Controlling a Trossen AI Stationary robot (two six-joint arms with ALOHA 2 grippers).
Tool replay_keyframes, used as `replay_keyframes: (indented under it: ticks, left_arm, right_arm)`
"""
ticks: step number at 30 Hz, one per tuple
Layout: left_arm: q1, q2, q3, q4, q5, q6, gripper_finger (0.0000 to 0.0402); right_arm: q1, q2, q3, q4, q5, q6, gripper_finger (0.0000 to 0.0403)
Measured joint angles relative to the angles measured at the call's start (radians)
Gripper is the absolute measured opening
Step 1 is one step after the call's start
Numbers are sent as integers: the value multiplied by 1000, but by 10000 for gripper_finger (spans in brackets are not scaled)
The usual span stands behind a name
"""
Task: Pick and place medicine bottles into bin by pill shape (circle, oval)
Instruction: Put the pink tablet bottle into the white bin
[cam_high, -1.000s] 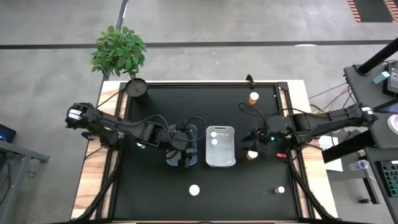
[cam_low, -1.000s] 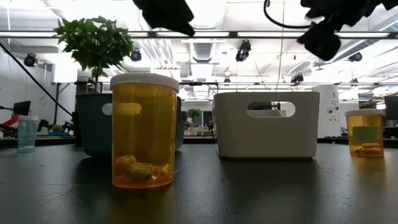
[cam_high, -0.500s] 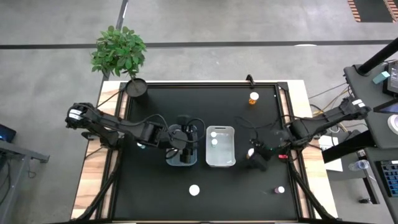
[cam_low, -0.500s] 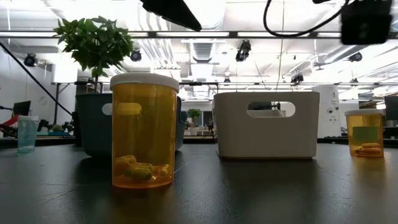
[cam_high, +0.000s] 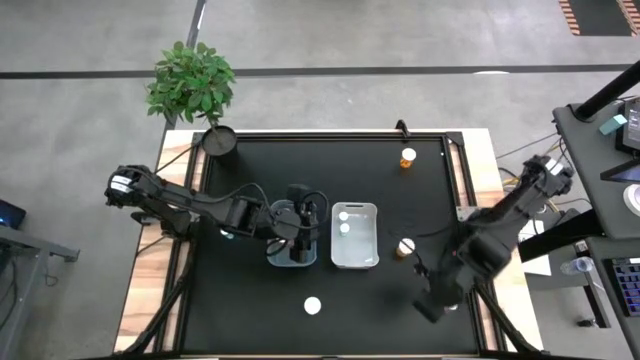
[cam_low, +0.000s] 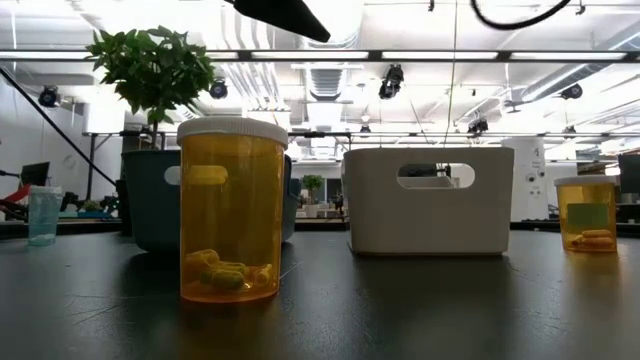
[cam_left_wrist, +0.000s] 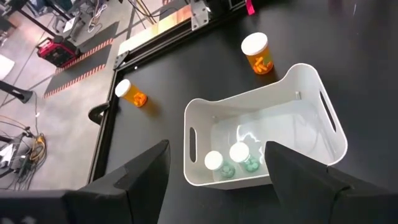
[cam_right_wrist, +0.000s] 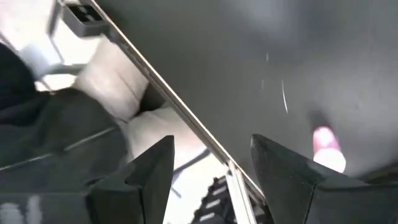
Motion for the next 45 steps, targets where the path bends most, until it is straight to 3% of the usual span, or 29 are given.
replay_keyframes:
  ticks: [9, 15, 32, 45]
  left_arm:
    - [0, 0, 0, -1, 0, 6, 244]
    - [0, 0, 0, -2, 0, 24, 244]
    - [0, 0, -8, -10, -3, 24, 244]
    - [1, 0, -24, -10, -27, 24, 244]
  right_arm:
    - [203, 53, -41, -52, 25, 351, 203]
    - [266, 40, -143, -64, 21, 531, 203]
    - [271, 35, -280, 15, -12, 685, 203]
    - [271, 82, -285, 45, -13, 770, 203]
